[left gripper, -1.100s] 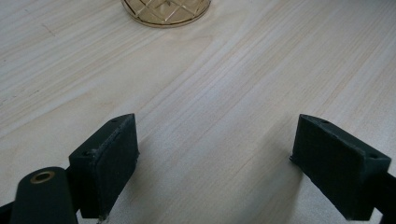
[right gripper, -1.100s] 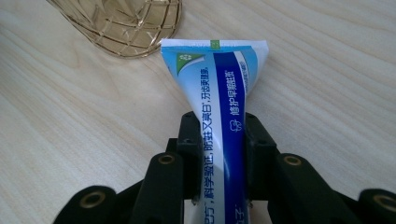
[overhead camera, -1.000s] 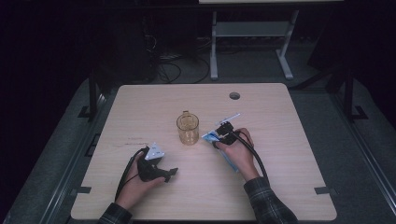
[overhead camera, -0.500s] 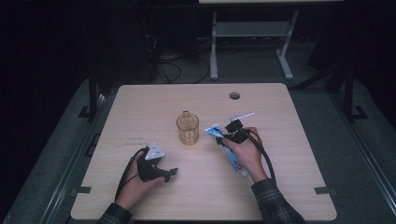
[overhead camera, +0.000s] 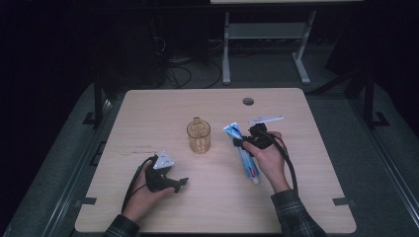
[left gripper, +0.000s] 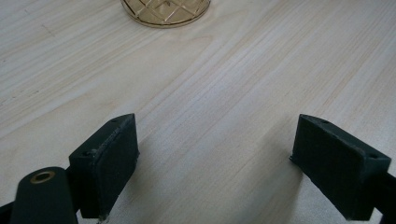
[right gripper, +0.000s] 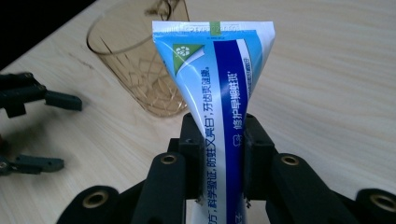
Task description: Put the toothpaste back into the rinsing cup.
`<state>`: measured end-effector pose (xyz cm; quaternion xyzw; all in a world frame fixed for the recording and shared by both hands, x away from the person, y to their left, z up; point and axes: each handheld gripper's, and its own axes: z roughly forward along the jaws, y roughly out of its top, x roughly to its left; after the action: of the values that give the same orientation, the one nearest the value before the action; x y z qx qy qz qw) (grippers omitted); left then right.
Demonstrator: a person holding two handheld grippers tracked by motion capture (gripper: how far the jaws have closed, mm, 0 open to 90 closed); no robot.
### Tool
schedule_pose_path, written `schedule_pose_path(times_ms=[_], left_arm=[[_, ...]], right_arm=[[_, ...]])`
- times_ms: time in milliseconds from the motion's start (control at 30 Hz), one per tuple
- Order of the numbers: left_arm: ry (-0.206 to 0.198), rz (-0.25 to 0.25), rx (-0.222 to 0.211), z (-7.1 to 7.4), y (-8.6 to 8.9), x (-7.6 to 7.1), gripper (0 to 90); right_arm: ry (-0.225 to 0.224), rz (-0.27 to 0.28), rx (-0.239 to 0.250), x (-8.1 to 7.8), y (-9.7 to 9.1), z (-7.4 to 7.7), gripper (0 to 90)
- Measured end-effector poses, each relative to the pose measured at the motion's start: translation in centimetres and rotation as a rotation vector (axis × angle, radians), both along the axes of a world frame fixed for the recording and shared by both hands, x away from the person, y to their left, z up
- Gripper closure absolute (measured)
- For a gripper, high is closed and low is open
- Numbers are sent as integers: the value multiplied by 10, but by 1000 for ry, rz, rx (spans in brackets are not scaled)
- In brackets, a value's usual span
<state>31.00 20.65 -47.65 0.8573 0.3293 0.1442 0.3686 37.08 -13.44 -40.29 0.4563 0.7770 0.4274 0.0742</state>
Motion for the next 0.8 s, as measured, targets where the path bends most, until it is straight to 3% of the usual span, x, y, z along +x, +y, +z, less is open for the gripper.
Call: schedule_pose_path(times_ms=[467,800], left_arm=[[1,1,-1,0,0,0,135],[1,-2,6,0,0,0,135]], right_arm=[[-52,2,60,0,-8,20,739],[-123,27,86,7,-9,39,738]])
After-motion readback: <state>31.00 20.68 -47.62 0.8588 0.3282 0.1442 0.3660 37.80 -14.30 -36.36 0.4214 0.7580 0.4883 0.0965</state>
